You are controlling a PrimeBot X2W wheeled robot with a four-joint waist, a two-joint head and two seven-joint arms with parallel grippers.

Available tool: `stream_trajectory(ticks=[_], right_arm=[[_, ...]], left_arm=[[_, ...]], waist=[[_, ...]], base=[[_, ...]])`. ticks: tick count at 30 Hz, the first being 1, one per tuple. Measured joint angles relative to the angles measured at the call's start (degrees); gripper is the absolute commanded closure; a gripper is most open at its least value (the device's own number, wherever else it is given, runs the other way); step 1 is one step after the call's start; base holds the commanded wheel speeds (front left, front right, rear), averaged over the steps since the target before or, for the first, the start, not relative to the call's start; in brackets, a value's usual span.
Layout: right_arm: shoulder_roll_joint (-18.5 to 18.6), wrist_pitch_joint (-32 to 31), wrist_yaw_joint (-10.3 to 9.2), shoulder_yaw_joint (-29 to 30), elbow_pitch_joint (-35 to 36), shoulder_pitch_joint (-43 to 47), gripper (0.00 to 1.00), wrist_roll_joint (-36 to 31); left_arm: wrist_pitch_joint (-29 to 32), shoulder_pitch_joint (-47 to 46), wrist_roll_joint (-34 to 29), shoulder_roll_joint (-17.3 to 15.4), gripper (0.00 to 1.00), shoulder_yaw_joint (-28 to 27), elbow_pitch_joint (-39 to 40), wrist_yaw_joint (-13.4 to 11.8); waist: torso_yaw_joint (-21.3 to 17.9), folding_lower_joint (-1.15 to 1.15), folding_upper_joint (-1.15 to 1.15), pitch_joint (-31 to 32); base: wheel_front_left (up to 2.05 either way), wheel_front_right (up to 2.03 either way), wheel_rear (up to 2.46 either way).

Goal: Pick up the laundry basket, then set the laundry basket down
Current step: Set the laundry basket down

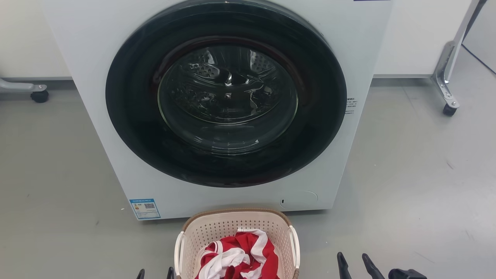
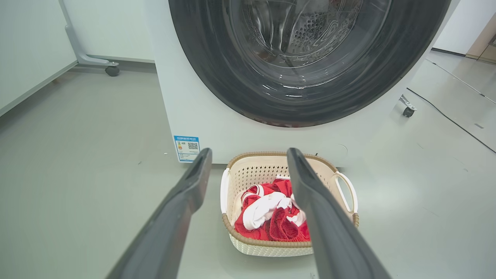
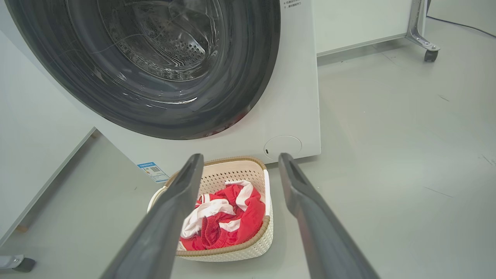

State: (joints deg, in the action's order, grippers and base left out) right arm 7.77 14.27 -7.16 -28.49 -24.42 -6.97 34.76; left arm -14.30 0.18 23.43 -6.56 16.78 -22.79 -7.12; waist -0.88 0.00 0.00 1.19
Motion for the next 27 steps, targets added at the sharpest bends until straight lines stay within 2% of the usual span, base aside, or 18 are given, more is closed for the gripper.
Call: stream_trajectory(ticks=[10,27], right_arm=[[-0.7,0.0,0.0,4.3,7.7,5.2,0.0,-7.1],[-2.7,0.0,-0.14,7.8,14.1,8.1,0.0,-13.7]], left_arm=[[0.0,3.5,-4.4,1.5,0.0,-3.1,5.0,0.0],[0.0,5.0,-7.8,2.5,0.0,-4.7,8.5,0.0]], waist=[[-0.1,0.0,0.0,-0.6],[-0.2,0.0,0.0,-1.2]], base=[[0.0,0.0,0.0],[0.0,0.0,0.0]])
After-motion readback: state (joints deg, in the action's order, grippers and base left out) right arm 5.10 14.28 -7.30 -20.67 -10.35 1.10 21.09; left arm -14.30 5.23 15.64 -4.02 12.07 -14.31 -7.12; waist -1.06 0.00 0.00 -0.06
